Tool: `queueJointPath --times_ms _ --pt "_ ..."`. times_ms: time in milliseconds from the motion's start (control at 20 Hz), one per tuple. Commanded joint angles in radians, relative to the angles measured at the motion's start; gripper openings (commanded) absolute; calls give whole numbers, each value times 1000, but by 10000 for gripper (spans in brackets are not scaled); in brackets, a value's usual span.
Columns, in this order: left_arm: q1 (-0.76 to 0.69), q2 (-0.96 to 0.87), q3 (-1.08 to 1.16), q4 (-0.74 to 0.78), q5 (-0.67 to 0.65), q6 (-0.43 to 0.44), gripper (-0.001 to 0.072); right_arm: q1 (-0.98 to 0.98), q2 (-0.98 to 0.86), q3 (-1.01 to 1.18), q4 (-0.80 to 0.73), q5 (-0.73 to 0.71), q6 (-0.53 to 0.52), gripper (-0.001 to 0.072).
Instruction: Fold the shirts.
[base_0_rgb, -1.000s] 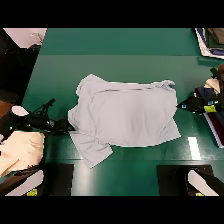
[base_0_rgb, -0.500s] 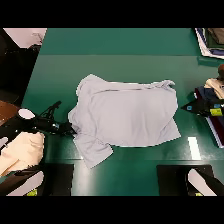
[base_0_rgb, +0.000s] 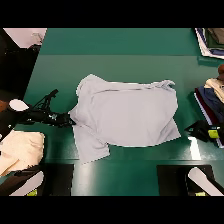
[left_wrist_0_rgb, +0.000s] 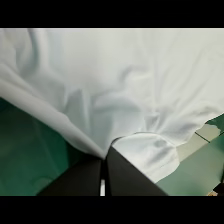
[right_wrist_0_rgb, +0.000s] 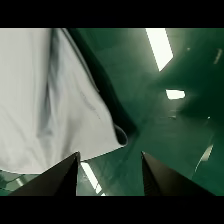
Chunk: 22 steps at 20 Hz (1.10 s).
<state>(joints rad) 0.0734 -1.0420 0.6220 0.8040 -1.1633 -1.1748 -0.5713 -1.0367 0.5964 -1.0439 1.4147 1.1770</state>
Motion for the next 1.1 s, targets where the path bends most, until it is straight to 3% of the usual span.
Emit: queueJointPath --times_ms 0,300,350,450,550,600,800,1050 --pt "0 2 11 -2 -4 1 21 -21 -79 -48 15 -36 -16 432" --pt "0 2 11 -1 2 1 22 73 -158 -48 24 -66 -17 426" --pt "0 2 11 -1 -1 2 22 103 -160 -48 24 -81 -16 333" --pt "0 2 11 0 -4 2 22 138 -159 -47 28 -100 -16 277" --pt "0 2 12 -1 -10 0 21 151 -159 -46 28 -99 -17 52" --pt "0 5 12 -4 -11 0 21 151 -152 -45 31 -99 -17 17" --pt "0 79 114 1 -8 -36 20 151 -14 74 34 -82 13 14" --pt "0 147 570 0 -20 -57 21 151 189 426 211 -159 65 14"
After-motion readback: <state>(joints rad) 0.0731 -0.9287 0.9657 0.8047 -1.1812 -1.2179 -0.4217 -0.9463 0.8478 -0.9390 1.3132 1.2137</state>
